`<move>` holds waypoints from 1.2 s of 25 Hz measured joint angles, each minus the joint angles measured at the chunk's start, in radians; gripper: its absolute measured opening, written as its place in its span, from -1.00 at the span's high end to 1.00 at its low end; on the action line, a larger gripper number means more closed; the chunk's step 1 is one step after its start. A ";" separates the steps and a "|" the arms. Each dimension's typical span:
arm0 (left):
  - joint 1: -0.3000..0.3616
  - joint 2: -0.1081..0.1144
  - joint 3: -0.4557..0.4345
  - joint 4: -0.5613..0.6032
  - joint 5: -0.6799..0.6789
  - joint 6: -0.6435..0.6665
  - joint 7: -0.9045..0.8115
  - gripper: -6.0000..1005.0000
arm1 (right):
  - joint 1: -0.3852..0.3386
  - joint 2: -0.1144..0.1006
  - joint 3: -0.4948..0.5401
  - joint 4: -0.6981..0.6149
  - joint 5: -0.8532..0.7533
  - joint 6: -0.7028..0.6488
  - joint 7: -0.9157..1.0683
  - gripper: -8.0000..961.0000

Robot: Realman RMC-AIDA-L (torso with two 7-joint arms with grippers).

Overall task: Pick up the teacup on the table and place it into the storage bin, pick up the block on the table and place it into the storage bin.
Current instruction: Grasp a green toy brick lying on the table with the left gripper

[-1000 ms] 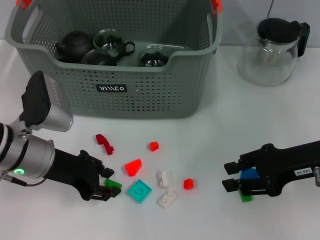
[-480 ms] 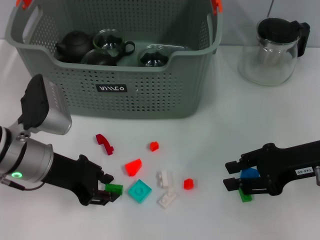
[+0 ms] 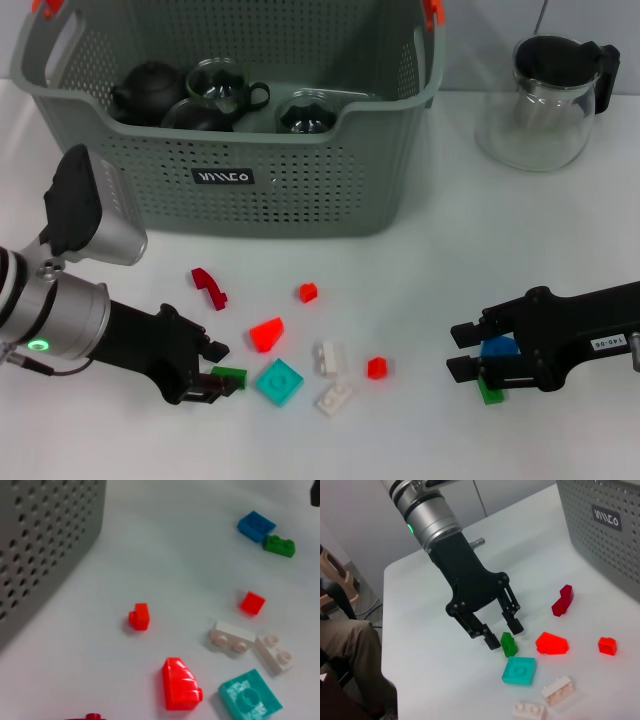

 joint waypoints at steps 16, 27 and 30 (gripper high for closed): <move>0.016 -0.001 0.026 0.007 0.002 0.016 -0.015 0.12 | 0.000 0.000 0.000 0.000 0.000 0.000 0.000 0.03; 0.018 -0.002 0.026 0.019 -0.010 0.058 -0.028 0.12 | 0.007 0.000 0.000 0.000 0.001 -0.003 0.001 0.03; 0.017 -0.002 0.026 0.021 -0.013 0.069 -0.036 0.12 | 0.009 0.000 0.000 0.001 0.001 -0.003 0.001 0.03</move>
